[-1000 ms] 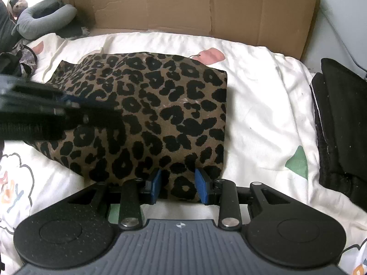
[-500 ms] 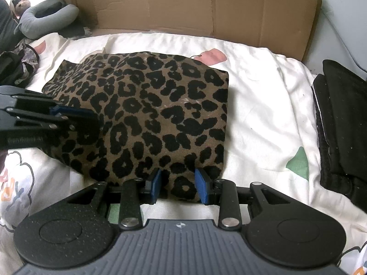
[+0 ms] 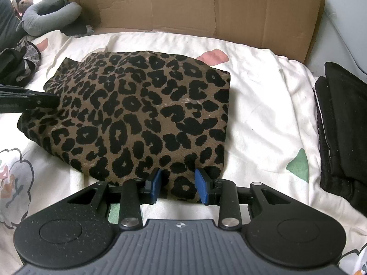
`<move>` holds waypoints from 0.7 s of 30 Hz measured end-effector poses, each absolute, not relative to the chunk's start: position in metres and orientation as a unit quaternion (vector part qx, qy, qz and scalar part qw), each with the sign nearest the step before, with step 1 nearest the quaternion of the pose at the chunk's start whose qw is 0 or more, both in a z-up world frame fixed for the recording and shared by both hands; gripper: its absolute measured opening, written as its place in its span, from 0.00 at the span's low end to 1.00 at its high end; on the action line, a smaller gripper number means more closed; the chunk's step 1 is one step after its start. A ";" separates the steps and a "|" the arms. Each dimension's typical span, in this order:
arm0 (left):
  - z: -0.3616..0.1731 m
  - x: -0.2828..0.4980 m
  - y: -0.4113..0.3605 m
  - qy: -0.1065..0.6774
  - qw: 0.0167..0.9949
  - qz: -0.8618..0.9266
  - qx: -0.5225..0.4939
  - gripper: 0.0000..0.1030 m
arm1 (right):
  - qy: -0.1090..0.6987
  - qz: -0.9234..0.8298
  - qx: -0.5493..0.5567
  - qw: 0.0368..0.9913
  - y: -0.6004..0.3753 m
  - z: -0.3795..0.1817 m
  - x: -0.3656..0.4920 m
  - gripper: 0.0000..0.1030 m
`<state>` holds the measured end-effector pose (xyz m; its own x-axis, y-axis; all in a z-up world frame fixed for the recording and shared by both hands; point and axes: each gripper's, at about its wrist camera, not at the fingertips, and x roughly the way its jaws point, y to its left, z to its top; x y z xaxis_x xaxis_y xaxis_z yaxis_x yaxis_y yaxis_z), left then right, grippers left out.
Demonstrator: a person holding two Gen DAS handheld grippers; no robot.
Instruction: Fold clothes
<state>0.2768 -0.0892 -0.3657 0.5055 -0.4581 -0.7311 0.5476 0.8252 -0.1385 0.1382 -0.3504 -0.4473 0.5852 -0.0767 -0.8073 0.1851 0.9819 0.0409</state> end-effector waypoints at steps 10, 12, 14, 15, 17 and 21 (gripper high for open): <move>-0.368 0.236 -0.142 0.411 0.830 -0.375 0.048 0.20 | 0.449 -0.071 0.061 0.889 -0.352 -0.448 0.138 0.38; -0.372 0.228 -0.153 0.413 0.821 -0.390 0.055 0.20 | 0.449 -0.070 0.061 0.889 -0.351 -0.448 0.138 0.38; -0.378 0.223 -0.159 0.414 0.815 -0.400 0.067 0.21 | 0.449 -0.070 0.060 0.889 -0.351 -0.448 0.138 0.38; -0.381 0.221 -0.161 0.414 0.813 -0.402 0.074 0.21 | 0.449 -0.070 0.060 0.889 -0.351 -0.448 0.138 0.38; -0.386 0.220 -0.160 0.417 0.812 -0.398 0.086 0.20 | 0.449 -0.069 0.059 0.889 -0.351 -0.448 0.138 0.38; -0.386 0.224 -0.144 0.418 0.815 -0.390 0.093 0.20 | 0.449 -0.068 0.059 0.889 -0.351 -0.448 0.138 0.38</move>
